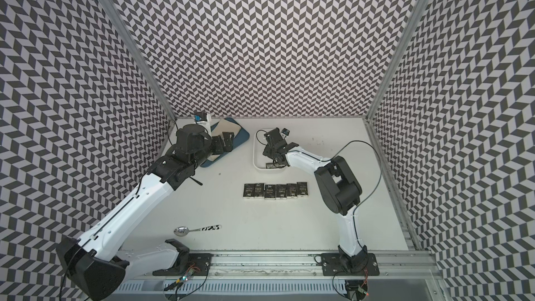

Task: Take the pocket tissues out of the storage box
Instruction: Pick up the pocket tissues from the storage box.

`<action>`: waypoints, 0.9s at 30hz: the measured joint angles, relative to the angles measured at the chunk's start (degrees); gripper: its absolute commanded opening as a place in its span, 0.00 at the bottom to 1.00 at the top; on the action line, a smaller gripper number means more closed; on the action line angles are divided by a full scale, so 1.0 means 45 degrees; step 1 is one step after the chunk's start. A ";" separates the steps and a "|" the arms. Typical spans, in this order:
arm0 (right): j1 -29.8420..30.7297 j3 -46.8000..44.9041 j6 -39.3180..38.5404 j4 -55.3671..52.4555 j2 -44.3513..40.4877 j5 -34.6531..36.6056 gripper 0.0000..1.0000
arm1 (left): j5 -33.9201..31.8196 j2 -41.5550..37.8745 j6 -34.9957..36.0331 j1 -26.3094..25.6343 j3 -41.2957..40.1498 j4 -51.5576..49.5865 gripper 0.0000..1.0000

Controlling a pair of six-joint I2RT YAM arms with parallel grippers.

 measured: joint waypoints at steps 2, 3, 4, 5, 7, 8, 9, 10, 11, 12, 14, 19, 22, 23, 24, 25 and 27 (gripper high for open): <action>-0.0005 0.0000 0.0306 -0.0010 0.0107 0.0063 0.54 | 0.0005 -0.0019 0.0015 0.0000 0.0000 -0.0005 0.99; -0.0015 0.0005 0.0457 0.0000 0.0170 0.0087 0.54 | 0.0005 -0.0039 0.0024 0.0000 0.0000 -0.0005 0.99; -0.0015 0.0015 0.0554 0.0005 0.0238 0.0092 0.54 | 0.0005 -0.0068 0.0034 0.0000 -0.0005 -0.0005 0.99; -0.0024 0.0058 0.0651 -0.0005 0.0345 0.0102 0.54 | 0.0005 -0.0102 0.0049 0.0000 -0.0015 0.0000 0.99; -0.0073 0.0291 0.0835 -0.0049 0.0646 0.0141 0.54 | 0.0000 -0.0214 0.0068 0.0029 -0.0092 -0.0005 0.99; -0.0087 0.0461 0.0903 -0.0068 0.0826 0.0175 0.54 | 0.0000 -0.0291 0.0092 0.0058 -0.0146 0.0000 0.99; -0.0097 0.0627 0.0996 -0.0087 0.0986 0.0194 0.54 | 0.0000 -0.0374 0.0107 0.0087 -0.0189 -0.0010 0.99; -0.0112 0.0758 0.1073 -0.0092 0.1117 0.0199 0.54 | 0.0000 -0.0423 0.0117 0.0092 -0.0209 -0.0015 0.99; -0.0136 0.0884 0.1146 -0.0102 0.1224 0.0204 0.54 | 0.0000 -0.0466 0.0146 0.0112 -0.0214 -0.0015 0.99; -0.0155 0.1005 0.1205 -0.0112 0.1307 0.0209 0.54 | 0.0000 -0.0491 0.0155 0.0126 -0.0214 -0.0010 0.99; -0.0219 0.1234 0.1345 -0.0146 0.1447 0.0233 0.54 | 0.0000 -0.0495 0.0180 0.0170 -0.0214 -0.0010 0.99; -0.0457 0.1647 0.1457 -0.0141 0.1783 0.0340 0.54 | 0.0010 -0.0491 0.0204 0.0180 -0.0219 -0.0015 0.99; -0.0597 0.1889 0.1511 -0.0170 0.2064 0.0369 0.54 | 0.0010 -0.0476 0.0199 0.0180 -0.0219 -0.0015 0.99; -0.0631 0.1996 0.1535 -0.0180 0.2166 0.0374 0.55 | 0.0010 -0.0466 0.0199 0.0180 -0.0214 -0.0015 0.99; -0.0661 0.2108 0.1564 -0.0185 0.2273 0.0369 0.55 | 0.0010 -0.0457 0.0199 0.0180 -0.0214 -0.0019 0.99; -0.0665 0.2191 0.1598 -0.0185 0.2356 0.0369 0.55 | 0.0010 -0.0442 0.0199 0.0180 -0.0214 -0.0029 0.99; -0.0685 0.2361 0.1608 -0.0189 0.2511 0.0369 0.54 | 0.0010 -0.0432 0.0204 0.0180 -0.0214 -0.0058 0.99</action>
